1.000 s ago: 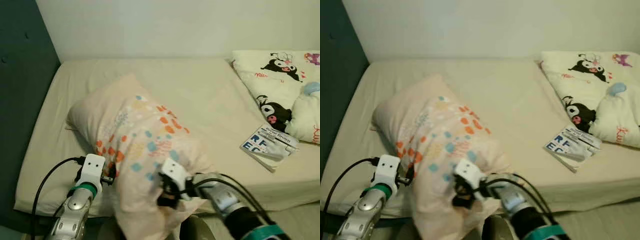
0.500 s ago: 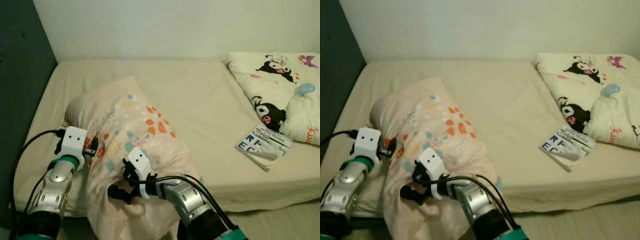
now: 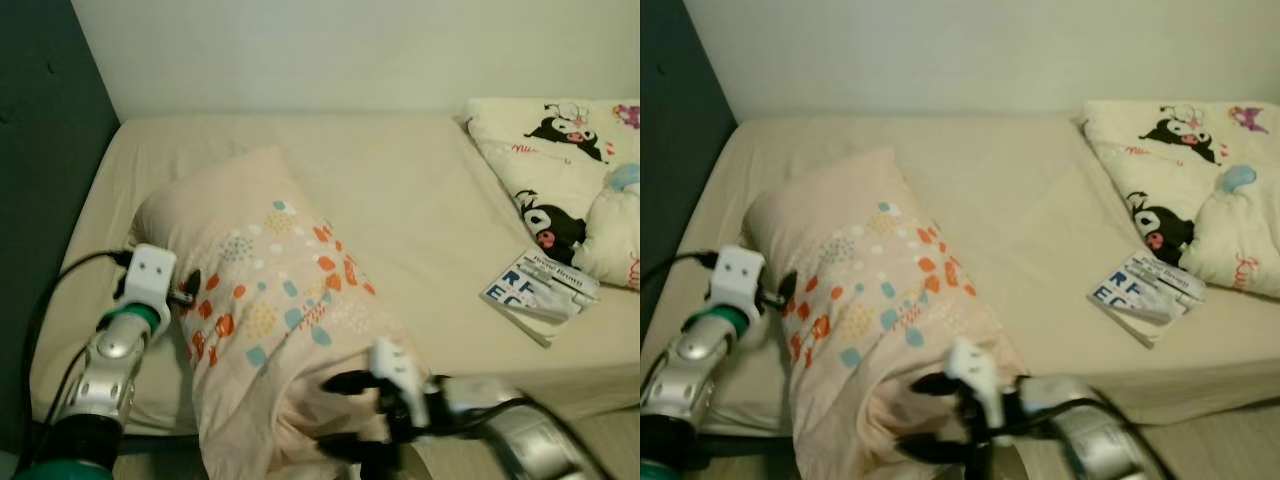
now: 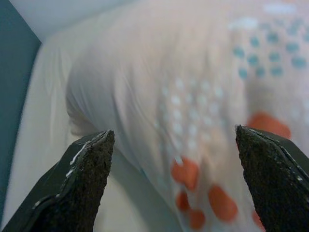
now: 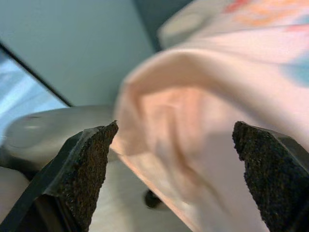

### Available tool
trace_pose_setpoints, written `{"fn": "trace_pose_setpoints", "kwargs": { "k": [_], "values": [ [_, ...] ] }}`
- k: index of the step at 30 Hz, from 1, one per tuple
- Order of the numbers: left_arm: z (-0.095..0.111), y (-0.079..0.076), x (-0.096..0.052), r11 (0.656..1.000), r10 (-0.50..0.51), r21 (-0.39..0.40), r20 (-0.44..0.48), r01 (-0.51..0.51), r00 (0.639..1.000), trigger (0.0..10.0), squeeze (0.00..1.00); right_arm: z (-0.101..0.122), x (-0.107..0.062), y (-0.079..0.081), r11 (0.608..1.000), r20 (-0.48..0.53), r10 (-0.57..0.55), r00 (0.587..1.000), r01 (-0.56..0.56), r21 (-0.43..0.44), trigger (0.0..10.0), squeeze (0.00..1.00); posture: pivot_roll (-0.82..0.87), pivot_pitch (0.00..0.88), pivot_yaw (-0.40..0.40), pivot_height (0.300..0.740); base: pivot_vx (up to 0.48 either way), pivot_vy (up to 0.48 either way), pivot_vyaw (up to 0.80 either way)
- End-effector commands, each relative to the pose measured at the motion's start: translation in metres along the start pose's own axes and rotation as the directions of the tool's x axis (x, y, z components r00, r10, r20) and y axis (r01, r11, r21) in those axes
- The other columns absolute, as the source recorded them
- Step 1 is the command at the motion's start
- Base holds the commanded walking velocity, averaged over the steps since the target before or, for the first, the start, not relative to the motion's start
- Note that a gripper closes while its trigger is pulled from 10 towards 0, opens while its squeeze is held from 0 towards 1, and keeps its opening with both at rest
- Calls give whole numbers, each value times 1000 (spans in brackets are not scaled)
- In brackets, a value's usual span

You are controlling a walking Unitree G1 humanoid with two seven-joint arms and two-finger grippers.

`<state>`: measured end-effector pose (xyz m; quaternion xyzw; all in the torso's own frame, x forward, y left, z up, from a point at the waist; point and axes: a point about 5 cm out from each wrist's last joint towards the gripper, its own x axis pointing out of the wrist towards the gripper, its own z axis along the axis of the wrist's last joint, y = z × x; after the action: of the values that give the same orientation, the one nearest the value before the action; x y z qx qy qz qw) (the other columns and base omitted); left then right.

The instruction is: Clean up the room

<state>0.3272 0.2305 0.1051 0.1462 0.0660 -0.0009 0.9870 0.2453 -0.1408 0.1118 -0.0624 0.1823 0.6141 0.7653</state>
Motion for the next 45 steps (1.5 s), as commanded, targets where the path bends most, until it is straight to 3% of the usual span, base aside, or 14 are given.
{"fn": "trace_pose_setpoints", "kwargs": {
  "k": [1, 5, 7, 8, 9, 10, 11, 12, 24, 28, 32, 36, 40, 45],
  "values": [
    [-2, -5, -3, 999, -41, -16, 10, 41, 999, 10000, 0, 2, -10, -3, 1000, 26, -6, 1000, 6, 13, 10000, 0, 146, 9, 42, 622, 0, 0, 0],
    [-5, -15, -13, 991, -125, -46, 37, 127, 991, 10000, 0, 0, -40, -42, 961, -7, -275, 961, 275, 17, 10000, 0, 143, 11, 41, 622, 0, 0, 0],
    [-8, -16, -17, 989, -142, -48, 32, 143, 989, 10000, 0, -3, -52, -64, 897, -42, -441, 896, 442, 9, 10000, 0, 147, 13, 37, 622, 0, 0, 0],
    [-11, -18, -20, 987, -158, -37, 19, 159, 987, 10000, 0, -7, -60, -80, 817, -81, -575, 814, 576, -11, 10000, 0, 147, 13, 37, 622, 0, 0, 0],
    [-11, -18, -20, 987, -158, -37, 19, 159, 987, 10000, 0, -7, -60, -80, 817, -81, -575, 814, 576, -11, 10000, 0, 147, 13, 37, 622, 0, 0, 0],
    [-17, -19, -26, 985, -173, -23, 1, 173, 985, 10000, 0, -15, -63, -93, 723, -143, -688, 711, 688, -62, 10000, 0, 155, 16, 43, 622, 0, 0, 0],
    [-17, -19, -26, 985, -173, -23, 1, 173, 985, 10000, 0, -15, -63, -93, 723, -143, -688, 711, 688, -62, 10000, 0, 155, 16, 43, 622, 0, 0, 0],
    [-29, -20, -43, 977, -215, -11, -31, 215, 976, 10000, 0, -28, -52, -99, 650, -213, -759, 616, 738, -181, 10000, 0, 159, 9, 42, 622, 0, 0, 0],
    [-61, -6, -84, 968, -243, 12, -189, 250, 951, 10000, 0, -31, -16, -104, 582, -191, -813, 550, 770, -261, 10000, 0, 182, 24, 32, 622, 0, 0, 0],
    [-76, -2, -82, 985, -149, 53, -252, 167, 956, 10000, 0, -31, -3, -103, 619, -212, -785, 582, 724, -304, 10000, 0, 181, 30, 26, 622, 0, 0, 0],
    [-88, -5, -74, 992, -91, 49, -313, 112, 945, 10000, 0, -36, 29, -88, 772, -268, -631, 728, 557, -306, 10000, 0, 172, 26, 27, 622, 0, 0, 0],
    [-93, -11, -71, 993, -85, 47, -350, 108, 933, 10000, 0, -36, 54, -72, 857, -289, -496, 819, 410, -311, 10000, 0, 170, 26, 23, 622, 0, 0, 0],
    [-99, -27, -61, 997, -74, -10, -377, 76, 923, 10000, 0, -25, 94, -53, 925, -250, -333, 909, 263, -273, 10000, 0, 172, 27, 15, 622, 0, 0, 0],
    [-91, -40, -45, 997, -59, -59, -346, 41, 937, 10000, 0, -13, 118, -42, 948, -205, -259, 944, 208, -240, 10000, 0, 166, 32, 12, 622, 0, 0, 0]
  ]
}}
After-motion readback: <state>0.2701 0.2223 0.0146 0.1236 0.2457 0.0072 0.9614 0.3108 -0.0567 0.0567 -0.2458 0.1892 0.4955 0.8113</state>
